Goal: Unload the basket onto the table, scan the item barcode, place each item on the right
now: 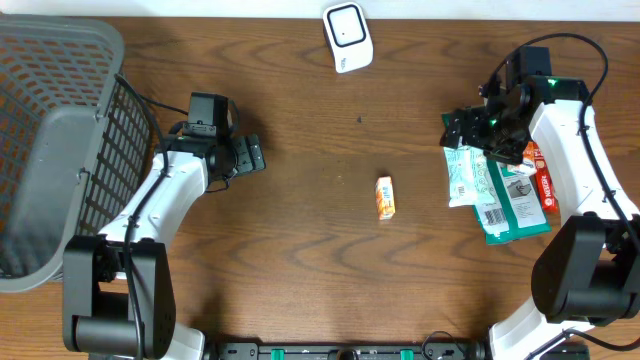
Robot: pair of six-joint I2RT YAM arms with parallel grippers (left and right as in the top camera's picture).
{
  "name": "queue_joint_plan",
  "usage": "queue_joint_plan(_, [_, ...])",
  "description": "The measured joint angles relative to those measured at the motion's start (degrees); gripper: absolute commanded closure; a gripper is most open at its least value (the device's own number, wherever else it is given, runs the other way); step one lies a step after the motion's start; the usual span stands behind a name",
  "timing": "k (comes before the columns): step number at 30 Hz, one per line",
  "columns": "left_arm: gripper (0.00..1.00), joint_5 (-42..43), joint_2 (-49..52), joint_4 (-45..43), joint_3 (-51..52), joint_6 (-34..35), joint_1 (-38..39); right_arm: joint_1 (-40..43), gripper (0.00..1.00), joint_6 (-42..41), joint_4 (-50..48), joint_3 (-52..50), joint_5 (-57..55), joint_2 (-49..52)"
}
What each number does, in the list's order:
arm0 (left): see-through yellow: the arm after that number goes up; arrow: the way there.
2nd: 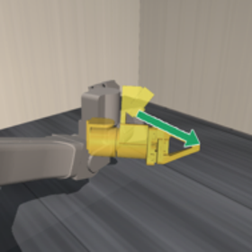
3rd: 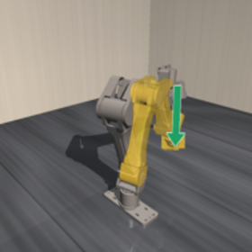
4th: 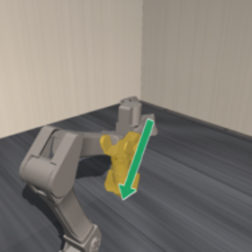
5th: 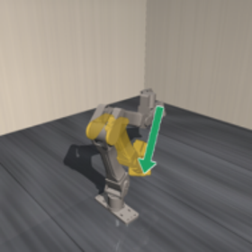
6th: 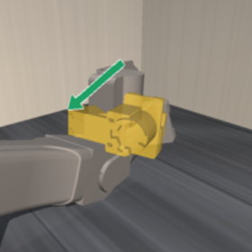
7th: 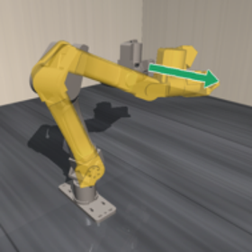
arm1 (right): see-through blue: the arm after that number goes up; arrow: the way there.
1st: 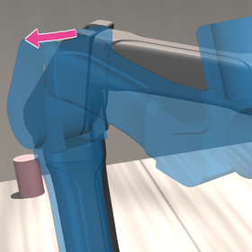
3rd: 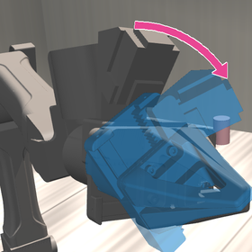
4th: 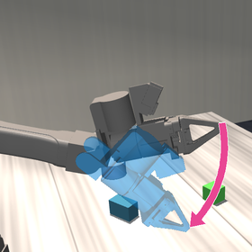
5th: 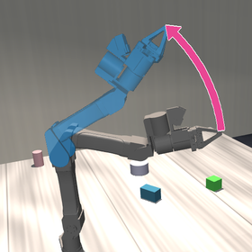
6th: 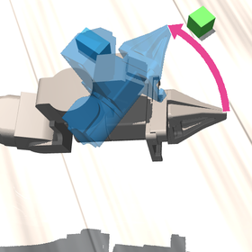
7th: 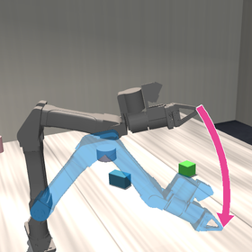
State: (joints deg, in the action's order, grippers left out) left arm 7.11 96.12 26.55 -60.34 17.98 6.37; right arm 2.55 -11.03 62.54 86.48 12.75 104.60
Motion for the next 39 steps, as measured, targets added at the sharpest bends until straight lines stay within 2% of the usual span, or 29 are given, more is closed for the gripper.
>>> queue_joint_plan(1, [0.07,0.00,0.00,-0.02,-0.02,0.00,0.00,0.00,0.16,0.04,0.11,0.00,0.15,0.00])
queue_joint_plan(2, [0.07,0.00,0.00,-0.02,0.00,0.00,0.00,0.00,0.36,0.28,0.17,0.00,0.37,0.00])
queue_joint_plan(3, [0.06,0.00,0.00,0.00,0.00,0.00,0.00,0.00,0.65,0.07,0.24,0.00,0.44,0.00])
queue_joint_plan(4, [0.07,0.00,0.00,0.00,0.00,0.00,0.00,0.02,0.99,0.15,0.24,0.00,0.57,0.00])
queue_joint_plan(12, [0.07,0.00,0.00,0.00,0.00,0.00,0.00,-0.87,0.99,-1.79,2.56,-1.07,0.59,0.00])
queue_joint_plan(22, [0.07,0.00,0.00,-0.02,0.00,0.00,0.00,-17.44,0.99,-10.36,-8.55,-15.26,1.01,0.02])
queue_joint_plan(30, [0.07,0.00,0.00,0.00,0.00,0.00,0.00,-27.47,0.98,-16.00,-16.92,-16.39,2.34,0.02])
queue_joint_plan(31, [0.07,0.00,0.00,0.00,0.00,0.00,0.00,-28.06,0.89,-16.17,-17.07,-16.39,2.73,0.02])
queue_joint_plan(34, [0.07,0.00,0.00,0.00,0.00,0.00,0.00,-27.58,0.77,-13.05,-14.49,-15.78,4.11,0.02])
queue_joint_plan(35, [0.06,0.00,0.00,-0.02,0.00,0.00,0.00,-27.06,0.60,-11.82,-12.57,-14.93,4.39,0.00])
queue_joint_plan(36, [0.07,0.00,0.00,0.00,0.00,0.00,0.00,-26.27,0.35,-11.06,-10.82,-13.73,4.66,-0.07])
queue_joint_plan(37, [0.07,0.00,0.00,0.02,0.00,0.00,0.00,-25.38,0.22,-10.21,-9.62,-12.22,4.92,-0.28])
queue_joint_plan(39, [0.07,0.00,0.00,-0.02,0.00,0.00,0.00,-23.28,0.16,-9.14,-9.05,-9.77,5.29,-1.36])
